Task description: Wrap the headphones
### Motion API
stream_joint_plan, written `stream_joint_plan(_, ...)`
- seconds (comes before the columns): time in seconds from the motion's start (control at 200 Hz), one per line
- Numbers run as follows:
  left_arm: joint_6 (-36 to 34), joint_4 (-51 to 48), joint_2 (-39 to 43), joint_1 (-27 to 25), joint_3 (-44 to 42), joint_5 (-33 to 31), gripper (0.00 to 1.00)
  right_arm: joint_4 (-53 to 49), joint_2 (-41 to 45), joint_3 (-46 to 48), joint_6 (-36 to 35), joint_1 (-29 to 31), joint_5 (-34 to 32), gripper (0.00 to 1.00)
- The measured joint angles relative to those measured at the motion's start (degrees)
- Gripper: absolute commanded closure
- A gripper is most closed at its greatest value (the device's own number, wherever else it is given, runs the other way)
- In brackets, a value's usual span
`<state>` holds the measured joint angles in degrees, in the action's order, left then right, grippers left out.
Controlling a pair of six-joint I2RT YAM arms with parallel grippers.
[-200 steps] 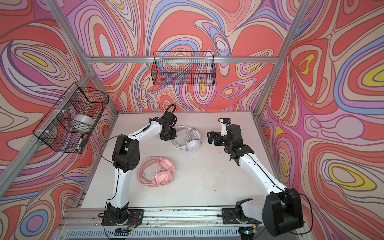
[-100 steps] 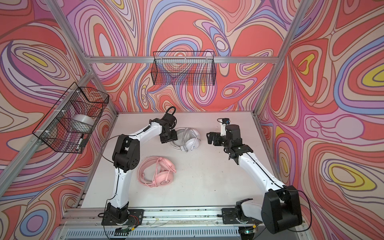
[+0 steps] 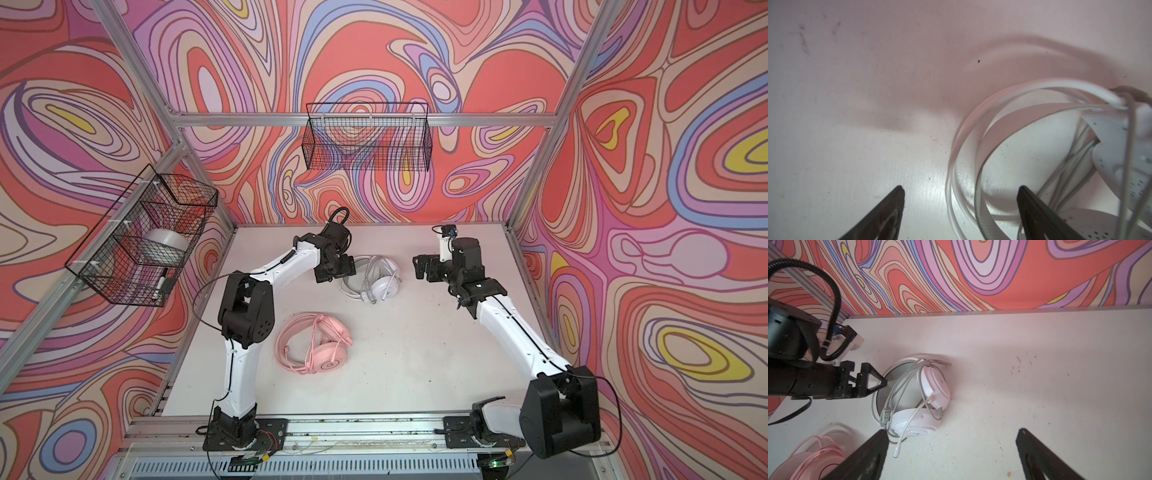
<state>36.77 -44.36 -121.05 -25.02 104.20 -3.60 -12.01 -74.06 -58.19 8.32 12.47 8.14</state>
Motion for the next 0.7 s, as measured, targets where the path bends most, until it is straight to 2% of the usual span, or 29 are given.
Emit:
stream_joint_plan(0.135,-3.23,4.31,10.08,-0.02,-5.35,-2.64,0.1,2.43,1.75,0.04,-1.64,0.0,-2.78,0.02)
stream_joint_plan(0.331,-10.67,15.41,26.32,0.0,-16.44,-8.07,0.09,6.86,4.04,1.49,-0.55,0.0,-11.76,0.02)
stream_joint_plan(0.491,-18.45,23.39,36.72,0.46,-26.25,-14.1,0.08,8.7,4.42,3.82,-1.03,0.0,-14.08,0.02)
stream_joint_plan(0.701,-24.24,31.28,50.38,5.75,-42.25,-18.93,0.09,12.37,4.42,9.4,-1.09,0.0,-18.29,0.02)
